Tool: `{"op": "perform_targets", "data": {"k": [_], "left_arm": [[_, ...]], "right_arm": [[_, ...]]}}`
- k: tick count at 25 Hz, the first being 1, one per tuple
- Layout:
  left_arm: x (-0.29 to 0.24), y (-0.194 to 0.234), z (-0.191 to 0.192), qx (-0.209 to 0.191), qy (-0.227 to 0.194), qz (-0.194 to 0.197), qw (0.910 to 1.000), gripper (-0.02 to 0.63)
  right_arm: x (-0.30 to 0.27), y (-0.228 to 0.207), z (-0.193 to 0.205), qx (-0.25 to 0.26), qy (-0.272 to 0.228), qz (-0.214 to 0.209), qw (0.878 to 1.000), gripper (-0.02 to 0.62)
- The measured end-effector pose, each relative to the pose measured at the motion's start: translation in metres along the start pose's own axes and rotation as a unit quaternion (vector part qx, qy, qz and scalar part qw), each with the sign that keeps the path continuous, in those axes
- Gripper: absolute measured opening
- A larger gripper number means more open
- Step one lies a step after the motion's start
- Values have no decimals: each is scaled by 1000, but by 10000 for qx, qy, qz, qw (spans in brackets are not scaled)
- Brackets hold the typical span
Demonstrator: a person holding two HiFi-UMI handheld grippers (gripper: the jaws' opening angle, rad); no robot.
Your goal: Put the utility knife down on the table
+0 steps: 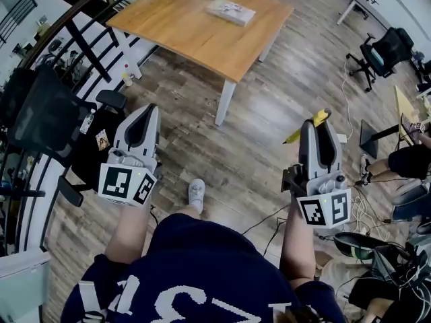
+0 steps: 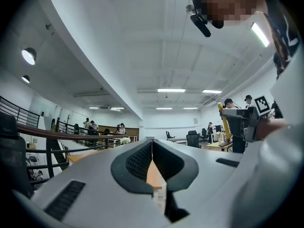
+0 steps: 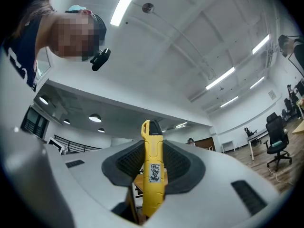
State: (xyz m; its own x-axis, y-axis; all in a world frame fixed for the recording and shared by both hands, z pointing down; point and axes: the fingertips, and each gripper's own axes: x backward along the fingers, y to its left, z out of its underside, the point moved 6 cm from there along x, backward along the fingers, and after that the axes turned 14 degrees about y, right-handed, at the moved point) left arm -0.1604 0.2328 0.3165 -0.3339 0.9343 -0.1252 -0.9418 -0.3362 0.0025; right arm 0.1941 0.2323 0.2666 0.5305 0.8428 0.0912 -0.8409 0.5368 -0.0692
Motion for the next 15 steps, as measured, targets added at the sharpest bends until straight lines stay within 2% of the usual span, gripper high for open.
{"op": "perform_targets", "data": {"k": [7, 15], "left_arm": [[-72, 48, -21, -116, -115, 224, 9996, 15], [-127, 73, -12, 36, 83, 210, 9997, 15]], "right_arm": [[-68, -18, -3, -12, -94, 155, 9998, 129], [-123, -53, 7, -128, 58, 113, 9998, 129]]}}
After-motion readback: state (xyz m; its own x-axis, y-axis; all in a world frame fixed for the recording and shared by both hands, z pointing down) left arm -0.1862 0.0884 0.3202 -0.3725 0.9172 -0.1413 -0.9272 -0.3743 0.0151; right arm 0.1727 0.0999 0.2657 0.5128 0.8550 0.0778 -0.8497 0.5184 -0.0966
